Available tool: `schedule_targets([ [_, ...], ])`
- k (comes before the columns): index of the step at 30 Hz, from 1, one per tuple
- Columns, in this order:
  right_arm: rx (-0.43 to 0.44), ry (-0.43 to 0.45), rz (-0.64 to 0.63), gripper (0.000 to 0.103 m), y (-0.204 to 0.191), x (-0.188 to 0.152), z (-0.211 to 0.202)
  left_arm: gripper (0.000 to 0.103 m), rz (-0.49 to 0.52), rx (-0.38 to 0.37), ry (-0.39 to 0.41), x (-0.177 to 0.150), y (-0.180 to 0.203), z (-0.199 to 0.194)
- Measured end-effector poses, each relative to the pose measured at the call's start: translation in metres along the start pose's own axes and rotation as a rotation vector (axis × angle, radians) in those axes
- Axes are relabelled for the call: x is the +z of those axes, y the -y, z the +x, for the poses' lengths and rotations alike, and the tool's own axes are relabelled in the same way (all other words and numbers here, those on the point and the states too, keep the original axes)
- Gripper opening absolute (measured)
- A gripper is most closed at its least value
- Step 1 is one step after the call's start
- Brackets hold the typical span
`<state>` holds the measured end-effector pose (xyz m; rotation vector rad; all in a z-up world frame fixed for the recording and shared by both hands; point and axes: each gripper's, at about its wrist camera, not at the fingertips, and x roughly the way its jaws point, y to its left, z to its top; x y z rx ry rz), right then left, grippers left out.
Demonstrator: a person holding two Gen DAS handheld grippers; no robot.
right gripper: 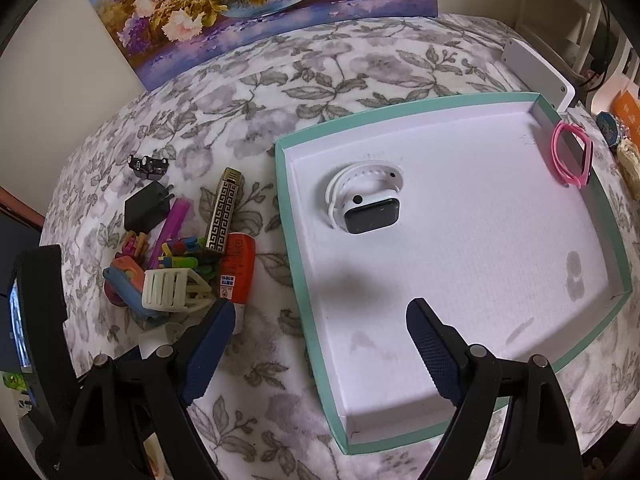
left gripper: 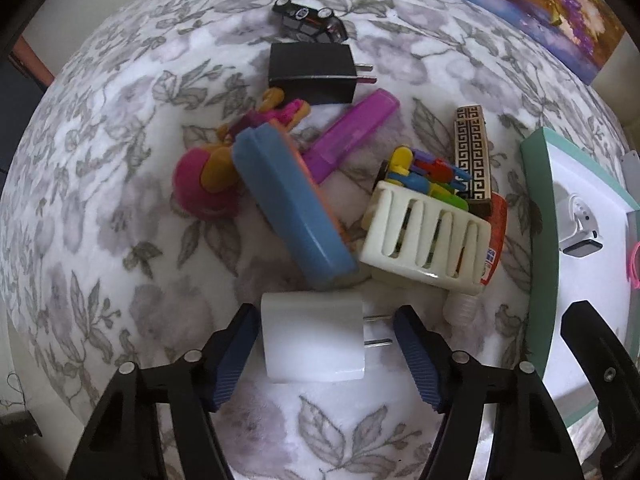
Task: Organize rigid objects
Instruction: 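Move the left tool to the white cube charger and grasp it, then grasp the cream slotted holder with the right tool while the left holds the charger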
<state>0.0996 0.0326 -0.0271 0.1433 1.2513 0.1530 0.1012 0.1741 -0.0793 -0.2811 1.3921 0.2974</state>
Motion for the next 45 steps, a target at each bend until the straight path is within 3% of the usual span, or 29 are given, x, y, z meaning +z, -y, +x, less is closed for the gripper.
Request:
schedule_targets([
  [2, -0.001, -0.001, 0.000, 0.088, 0.000, 0.000, 0.001, 0.062, 0.000, -0.004, 0.006, 0.000, 0.003, -0.004],
  [8, -0.004, 0.000, -0.006, 0.088, -0.001, -0.001, 0.002, 0.061, -0.012, -0.030, -0.004, -0.001, 0.003, -0.007],
  [13, 0.015, 0.005, -0.012, 0.088, -0.005, -0.001, 0.002, 0.061, -0.067, -0.087, -0.009, 0.000, -0.022, -0.011],
  [20, 0.054, 0.061, -0.016, 0.088, -0.012, 0.001, -0.009, 0.060, -0.151, -0.122, 0.047, 0.009, -0.057, -0.031],
  [28, 0.139, 0.039, -0.047, 0.087, -0.040, -0.001, 0.002, 0.060, -0.276, -0.136, 0.133, 0.021, -0.105, -0.051],
  [34, 0.154, 0.027, -0.075, 0.082, -0.070, -0.002, 0.013, 0.060, -0.334, -0.144, 0.156, 0.019, -0.125, -0.060],
  [41, 0.125, 0.007, -0.094, 0.070, -0.088, -0.002, 0.031, 0.060, -0.349, -0.151, 0.157, 0.024, -0.132, -0.055],
  [45, 0.111, -0.006, -0.108, 0.069, -0.096, -0.003, 0.040, 0.060, -0.348, -0.150, 0.151, 0.028, -0.132, -0.052],
])
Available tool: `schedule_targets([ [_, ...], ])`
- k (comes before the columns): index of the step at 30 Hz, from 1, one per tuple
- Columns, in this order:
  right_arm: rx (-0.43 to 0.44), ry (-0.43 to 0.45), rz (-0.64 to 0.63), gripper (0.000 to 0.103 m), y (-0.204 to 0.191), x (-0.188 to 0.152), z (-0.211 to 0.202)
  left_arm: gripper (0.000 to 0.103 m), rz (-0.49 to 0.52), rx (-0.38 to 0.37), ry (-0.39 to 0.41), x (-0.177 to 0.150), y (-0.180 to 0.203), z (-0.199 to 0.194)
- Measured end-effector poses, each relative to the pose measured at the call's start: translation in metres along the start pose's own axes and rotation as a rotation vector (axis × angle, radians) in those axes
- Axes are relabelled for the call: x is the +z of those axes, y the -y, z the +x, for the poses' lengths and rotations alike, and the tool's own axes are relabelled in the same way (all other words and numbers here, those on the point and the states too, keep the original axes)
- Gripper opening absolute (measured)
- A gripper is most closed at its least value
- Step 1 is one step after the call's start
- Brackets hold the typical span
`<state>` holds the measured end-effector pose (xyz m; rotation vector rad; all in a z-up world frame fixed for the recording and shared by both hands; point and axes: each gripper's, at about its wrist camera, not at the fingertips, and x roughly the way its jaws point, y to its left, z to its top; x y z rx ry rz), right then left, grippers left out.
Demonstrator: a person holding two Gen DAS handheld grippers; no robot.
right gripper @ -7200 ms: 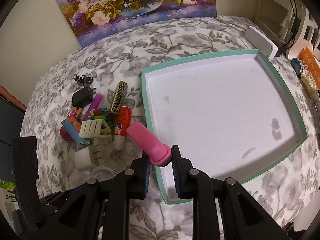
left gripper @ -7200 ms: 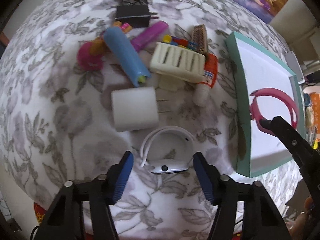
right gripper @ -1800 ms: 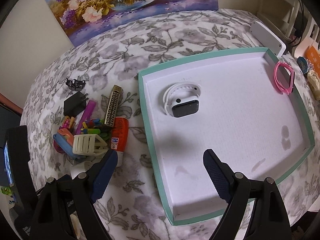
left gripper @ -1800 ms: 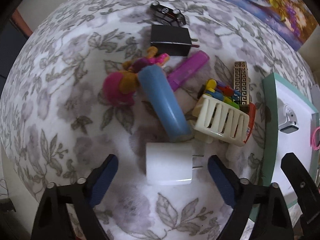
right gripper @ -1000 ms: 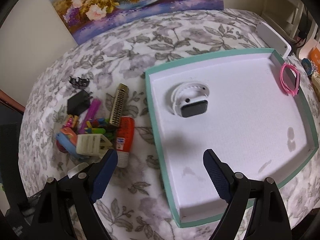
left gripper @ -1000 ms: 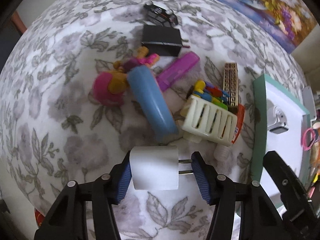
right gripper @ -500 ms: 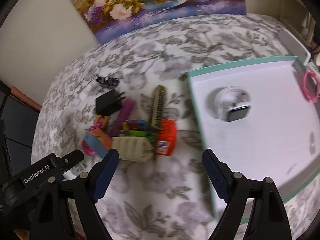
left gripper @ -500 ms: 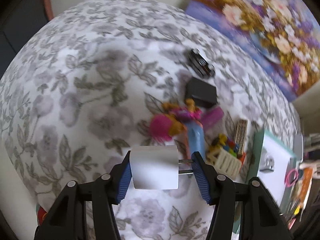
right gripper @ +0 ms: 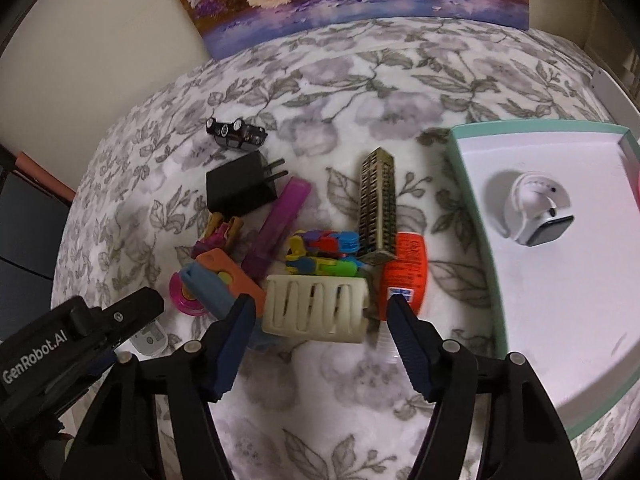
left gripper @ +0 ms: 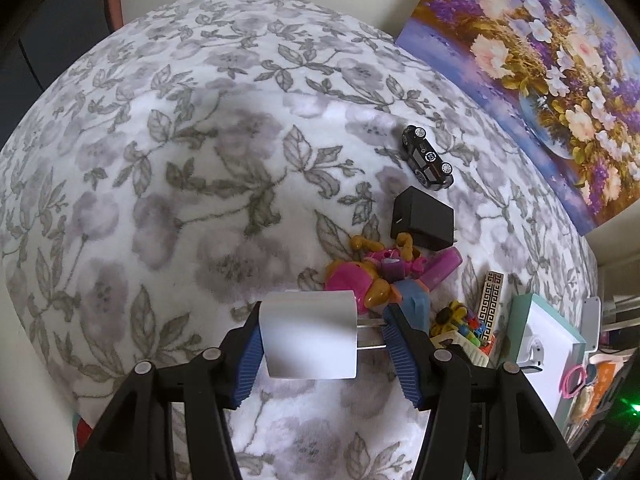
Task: Organize rigid objects
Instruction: 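Grasp the cream slotted holder with the right tool while the left holds the charger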
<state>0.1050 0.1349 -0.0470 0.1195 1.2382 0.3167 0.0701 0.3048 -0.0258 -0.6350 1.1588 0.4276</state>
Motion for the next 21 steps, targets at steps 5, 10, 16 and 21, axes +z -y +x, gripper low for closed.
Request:
schedule_targets([
  [5, -0.062, -0.004, -0.058, 0.056, -0.010, -0.002, 0.009, 0.060, 0.004, 0.009, -0.013, 0.001, 0.001, 0.007],
  [10, -0.059, -0.006, -0.051, 0.053, -0.005, -0.003, 0.010, 0.060, 0.004, 0.032, -0.022, 0.002, -0.002, 0.013],
  [16, -0.026, -0.010, -0.030, 0.053, 0.002, -0.002, 0.004, 0.060, 0.017, 0.064, -0.022, 0.000, 0.001, 0.016],
  [21, 0.007, 0.005, -0.033, 0.053, 0.006, -0.003, -0.011, 0.060, 0.026, 0.078, -0.014, -0.004, 0.008, 0.013],
])
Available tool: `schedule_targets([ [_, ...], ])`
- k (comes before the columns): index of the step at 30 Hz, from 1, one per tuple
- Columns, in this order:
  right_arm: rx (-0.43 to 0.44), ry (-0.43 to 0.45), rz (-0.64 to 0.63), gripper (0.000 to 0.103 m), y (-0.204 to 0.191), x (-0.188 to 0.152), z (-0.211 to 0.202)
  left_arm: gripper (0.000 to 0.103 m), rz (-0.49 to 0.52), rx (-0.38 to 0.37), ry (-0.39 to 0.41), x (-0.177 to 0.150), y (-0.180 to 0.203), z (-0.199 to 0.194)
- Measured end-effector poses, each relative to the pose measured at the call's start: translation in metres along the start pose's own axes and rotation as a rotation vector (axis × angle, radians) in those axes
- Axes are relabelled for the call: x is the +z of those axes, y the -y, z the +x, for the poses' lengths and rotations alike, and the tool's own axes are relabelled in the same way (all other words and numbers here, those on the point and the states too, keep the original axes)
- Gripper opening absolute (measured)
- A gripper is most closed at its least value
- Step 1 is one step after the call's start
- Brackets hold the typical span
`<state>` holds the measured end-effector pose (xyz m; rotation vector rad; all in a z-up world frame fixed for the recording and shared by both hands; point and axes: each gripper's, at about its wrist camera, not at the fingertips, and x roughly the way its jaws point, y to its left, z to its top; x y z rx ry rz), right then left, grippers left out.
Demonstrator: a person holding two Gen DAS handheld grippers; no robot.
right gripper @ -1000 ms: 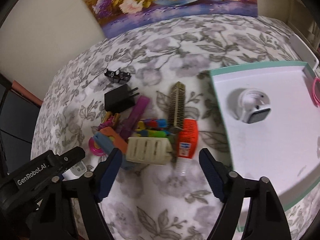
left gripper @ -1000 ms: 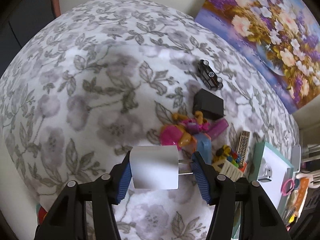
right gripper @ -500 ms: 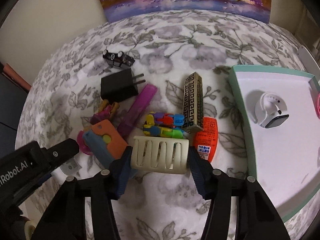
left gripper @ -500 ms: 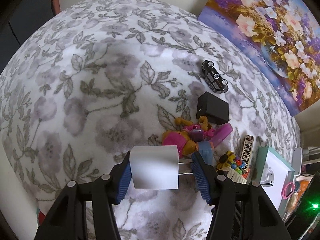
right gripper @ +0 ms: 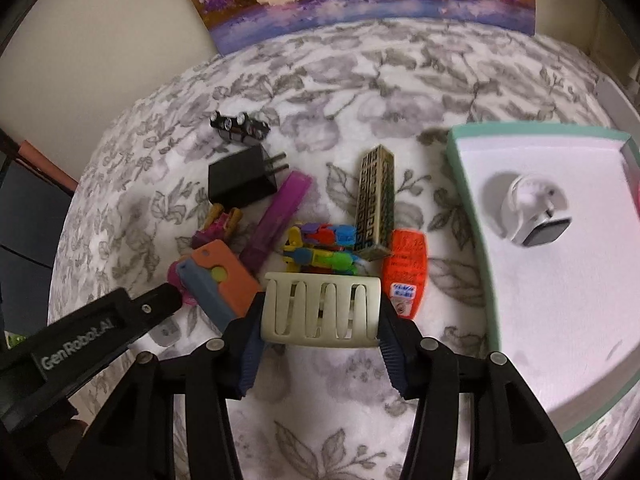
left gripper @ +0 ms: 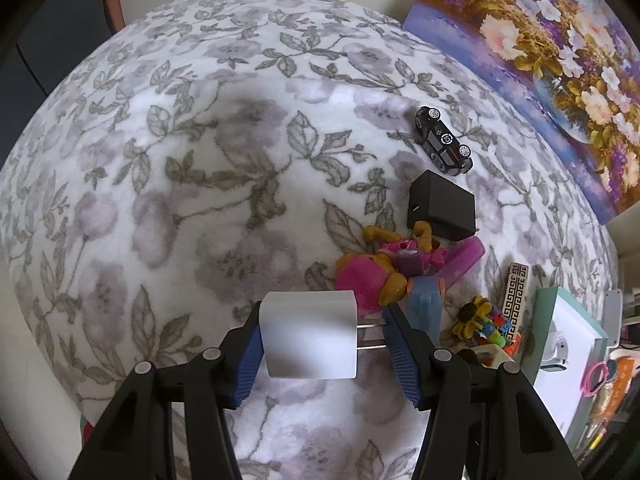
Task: Organize rigid objects
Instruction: 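Grasp the cream slotted holder with the right tool while the left holds the charger, then carry the charger and holder into the teal tray and open both tools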
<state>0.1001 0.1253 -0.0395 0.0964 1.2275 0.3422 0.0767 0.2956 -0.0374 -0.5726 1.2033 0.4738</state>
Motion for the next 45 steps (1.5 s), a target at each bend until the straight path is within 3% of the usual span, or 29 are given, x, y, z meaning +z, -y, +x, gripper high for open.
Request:
schedule_targets([
  [12, 0.070, 0.100, 0.046, 0.052, 0.018, 0.019, -0.055, 0.060, 0.031, -0.038, 0.055, -0.004, 0.020, -0.023],
  [17, 0.044, 0.158, 0.073, 0.052, 0.038, 0.026, -0.075, 0.060, 0.059, -0.038, 0.093, -0.007, 0.033, -0.036],
  [23, -0.038, 0.187, 0.145, 0.052, 0.089, 0.032, -0.085, 0.060, 0.114, -0.045, 0.104, -0.016, 0.057, -0.042],
  [30, -0.089, 0.194, 0.294, 0.052, 0.163, 0.031, -0.094, 0.060, 0.250, -0.060, 0.114, -0.041, 0.108, -0.047],
  [39, -0.185, 0.197, 0.382, 0.052, 0.223, 0.023, -0.103, 0.060, 0.477, -0.126, 0.101, -0.095, 0.186, -0.043],
  [45, -0.243, 0.193, 0.443, 0.053, 0.263, 0.014, -0.110, 0.060, 0.662, -0.106, 0.099, -0.136, 0.230, -0.028],
])
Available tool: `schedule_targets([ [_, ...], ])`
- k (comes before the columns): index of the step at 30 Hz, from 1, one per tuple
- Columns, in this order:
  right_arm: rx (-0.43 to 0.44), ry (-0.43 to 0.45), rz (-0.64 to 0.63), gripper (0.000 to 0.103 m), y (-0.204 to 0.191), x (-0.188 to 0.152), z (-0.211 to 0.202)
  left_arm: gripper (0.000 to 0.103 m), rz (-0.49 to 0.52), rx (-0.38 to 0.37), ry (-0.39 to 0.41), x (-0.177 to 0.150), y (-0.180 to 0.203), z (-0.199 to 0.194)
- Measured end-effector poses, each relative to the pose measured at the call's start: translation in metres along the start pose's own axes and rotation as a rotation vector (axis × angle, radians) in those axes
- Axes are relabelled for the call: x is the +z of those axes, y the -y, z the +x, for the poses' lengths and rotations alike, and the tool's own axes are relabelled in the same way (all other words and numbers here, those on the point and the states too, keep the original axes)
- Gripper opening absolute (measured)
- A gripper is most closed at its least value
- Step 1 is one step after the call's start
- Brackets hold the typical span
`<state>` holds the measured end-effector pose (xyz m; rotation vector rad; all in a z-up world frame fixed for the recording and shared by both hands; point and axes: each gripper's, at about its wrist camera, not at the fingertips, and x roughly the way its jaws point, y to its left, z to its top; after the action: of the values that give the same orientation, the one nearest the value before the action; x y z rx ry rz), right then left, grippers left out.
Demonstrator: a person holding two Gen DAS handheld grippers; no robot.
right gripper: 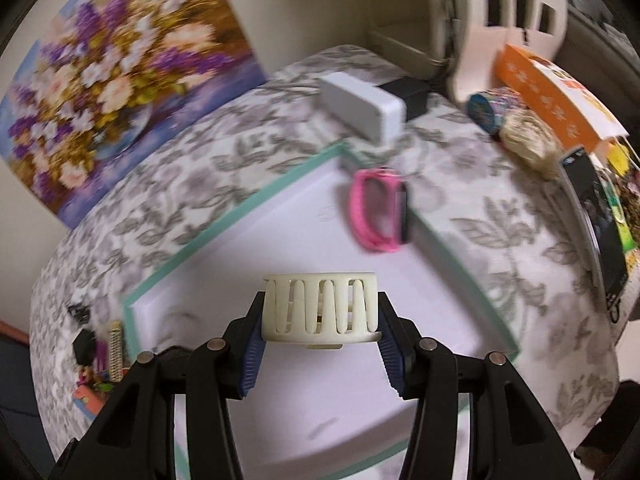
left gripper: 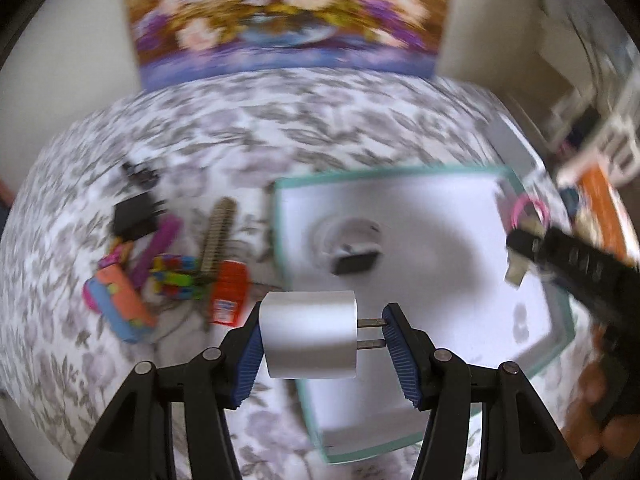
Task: Organize rigid objects
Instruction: 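Carry the charger and holder into the teal tray and open both tools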
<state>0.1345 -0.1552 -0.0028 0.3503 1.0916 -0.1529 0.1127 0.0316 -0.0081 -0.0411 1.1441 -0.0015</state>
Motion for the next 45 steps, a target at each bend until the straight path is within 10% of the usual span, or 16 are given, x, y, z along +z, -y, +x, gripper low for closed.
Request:
schedule_targets([
  [25, -0.027, -0.059, -0.015, 0.053, 0.010, -0.004, 0.016, 0.071, 0.075, 0.001, -0.044, -0.010, 0.027, 0.030],
  [33, -0.075, -0.059, -0.057, 0.067, 0.000, -0.006, 0.019, 0.103, -0.029, 0.001, -0.039, -0.002, -0.001, 0.027],
  [45, -0.060, -0.039, -0.092, 0.087, -0.016, -0.014, 0.014, 0.103, -0.223, 0.024, -0.059, 0.004, -0.060, 0.025],
])
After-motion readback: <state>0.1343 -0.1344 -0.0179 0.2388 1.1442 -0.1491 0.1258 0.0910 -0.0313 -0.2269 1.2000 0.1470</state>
